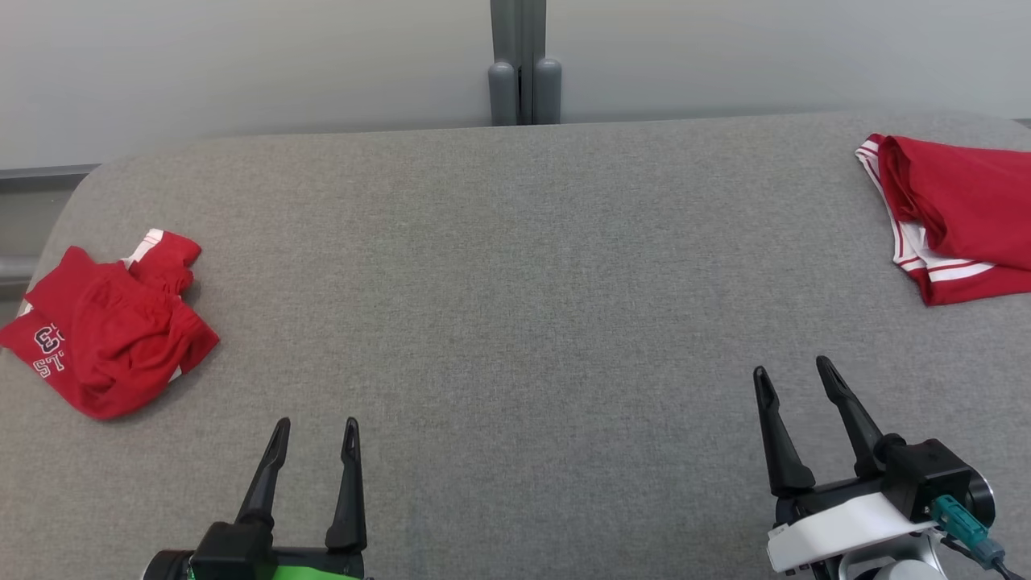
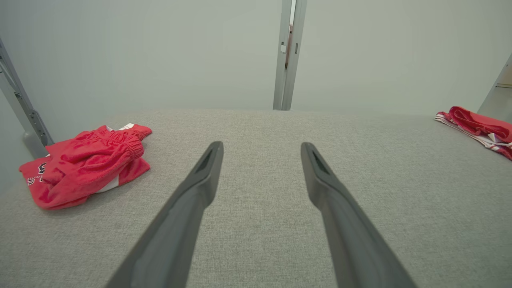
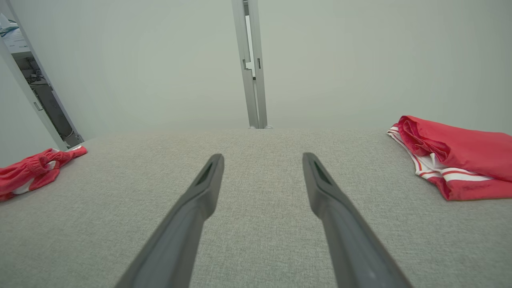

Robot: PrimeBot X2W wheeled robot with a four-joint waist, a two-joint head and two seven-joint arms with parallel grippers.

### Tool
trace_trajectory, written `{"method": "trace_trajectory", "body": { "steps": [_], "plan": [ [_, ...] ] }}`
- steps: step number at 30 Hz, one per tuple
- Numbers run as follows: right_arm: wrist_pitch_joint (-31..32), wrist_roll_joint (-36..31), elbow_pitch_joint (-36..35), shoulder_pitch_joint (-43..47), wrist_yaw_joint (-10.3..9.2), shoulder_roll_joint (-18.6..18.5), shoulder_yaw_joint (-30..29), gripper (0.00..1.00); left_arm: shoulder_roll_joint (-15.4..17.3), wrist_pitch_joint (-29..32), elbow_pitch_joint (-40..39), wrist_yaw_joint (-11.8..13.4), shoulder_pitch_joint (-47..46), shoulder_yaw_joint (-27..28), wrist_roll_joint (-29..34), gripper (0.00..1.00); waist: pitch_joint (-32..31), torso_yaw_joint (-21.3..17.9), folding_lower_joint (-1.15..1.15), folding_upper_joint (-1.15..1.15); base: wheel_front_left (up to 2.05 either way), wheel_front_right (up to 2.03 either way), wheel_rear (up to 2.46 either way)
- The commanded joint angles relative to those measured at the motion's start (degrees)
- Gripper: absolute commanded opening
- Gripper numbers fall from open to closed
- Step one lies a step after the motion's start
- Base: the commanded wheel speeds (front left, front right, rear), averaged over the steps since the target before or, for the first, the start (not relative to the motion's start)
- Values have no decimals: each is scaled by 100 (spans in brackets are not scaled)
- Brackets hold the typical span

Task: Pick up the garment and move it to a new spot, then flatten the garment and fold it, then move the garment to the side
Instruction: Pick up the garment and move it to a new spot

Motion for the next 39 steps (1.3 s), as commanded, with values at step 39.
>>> {"method": "trace_trajectory", "body": {
  "steps": [39],
  "plan": [
    [-16, 58, 260, 189, 0, -130, 503, 100, 2, 1, -11, 261, 256, 179, -200, 100, -269, 2293, 0, 0, 0, 0, 0]
  ]
}}
